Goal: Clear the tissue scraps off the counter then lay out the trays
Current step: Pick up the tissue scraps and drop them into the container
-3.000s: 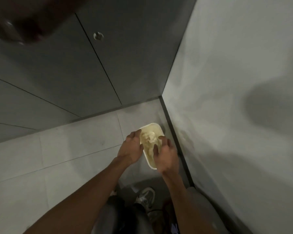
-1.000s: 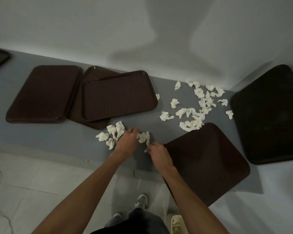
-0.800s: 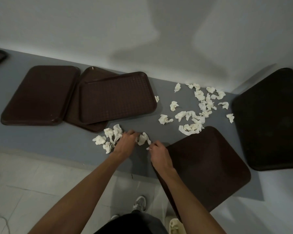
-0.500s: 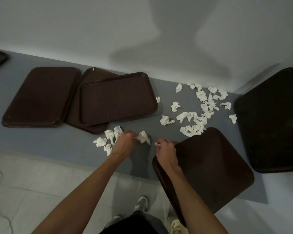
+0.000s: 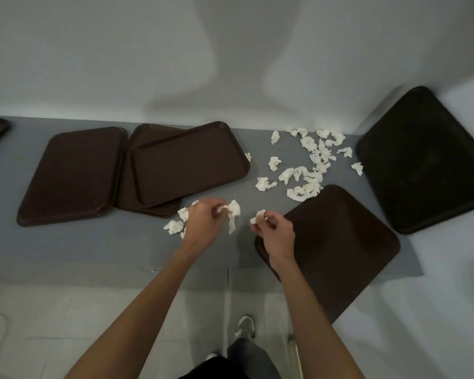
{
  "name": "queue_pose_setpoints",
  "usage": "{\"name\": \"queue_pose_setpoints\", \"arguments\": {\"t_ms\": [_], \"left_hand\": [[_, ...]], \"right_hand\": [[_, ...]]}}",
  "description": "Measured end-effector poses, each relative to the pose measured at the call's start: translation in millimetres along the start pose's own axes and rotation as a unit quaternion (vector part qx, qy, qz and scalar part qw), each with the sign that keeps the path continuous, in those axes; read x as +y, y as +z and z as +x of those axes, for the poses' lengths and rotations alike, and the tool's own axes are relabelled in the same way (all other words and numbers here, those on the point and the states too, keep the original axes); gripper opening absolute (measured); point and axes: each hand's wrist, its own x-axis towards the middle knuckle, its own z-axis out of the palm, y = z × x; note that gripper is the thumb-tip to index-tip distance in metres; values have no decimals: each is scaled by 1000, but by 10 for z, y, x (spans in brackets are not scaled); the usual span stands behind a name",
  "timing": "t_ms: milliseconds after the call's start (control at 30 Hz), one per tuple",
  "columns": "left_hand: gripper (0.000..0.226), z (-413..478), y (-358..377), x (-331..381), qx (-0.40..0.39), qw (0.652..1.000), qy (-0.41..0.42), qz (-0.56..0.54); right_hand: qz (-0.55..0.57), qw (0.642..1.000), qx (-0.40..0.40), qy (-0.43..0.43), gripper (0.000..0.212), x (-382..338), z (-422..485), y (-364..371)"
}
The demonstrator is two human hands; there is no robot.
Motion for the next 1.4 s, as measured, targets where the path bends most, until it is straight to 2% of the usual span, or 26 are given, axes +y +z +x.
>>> {"name": "queue_pose_setpoints", "arguments": {"t_ms": [167, 267, 333, 433, 567, 767, 900, 1067, 1167, 1233, 1400], "left_hand": [[15, -266, -108, 223, -71, 997, 18, -26], [15, -482, -45, 332, -117, 992, 54, -13], [21, -642, 51, 387, -156, 987, 42, -25], [12, -916, 225, 524, -225, 970, -1, -91], [9, -1264, 485, 748, -246, 962, 7, -116], [32, -1963, 936, 1104, -288, 952, 28, -97], [32, -2530, 1353, 1258, -317, 945, -20, -74], [11, -3289, 2056, 1379, -339, 929, -111, -101], [36, -3607, 2521, 1349, -335, 927, -151, -74], [40, -3741, 2867, 1249, -331, 928, -162, -52], [13, -3951, 3883, 700, -346, 918, -194, -33]], "right_hand": [[134, 980, -143, 30, 46, 19, -488, -67], [170, 966, -193, 14, 35, 66, -777, -208], [162, 970, -179, -10, 26, 114, -946, -324], [132, 982, -130, -29, 23, 213, -1154, -554], [70, 994, -74, -28, 22, 431, -1426, -1000], [30, 999, -10, -10, 16, 854, -1990, -1839], [18, 999, 33, 21, 11, 1249, -2330, -2505], [-28, 990, 96, 100, 12, 2005, -2546, -3283], [-1, 975, 141, 171, 8, 2521, -2567, -3579], [-26, 971, 159, 179, 9, 2873, -2543, -3684], [-134, 961, 142, 194, 12, 3934, -2286, -3736]]}}
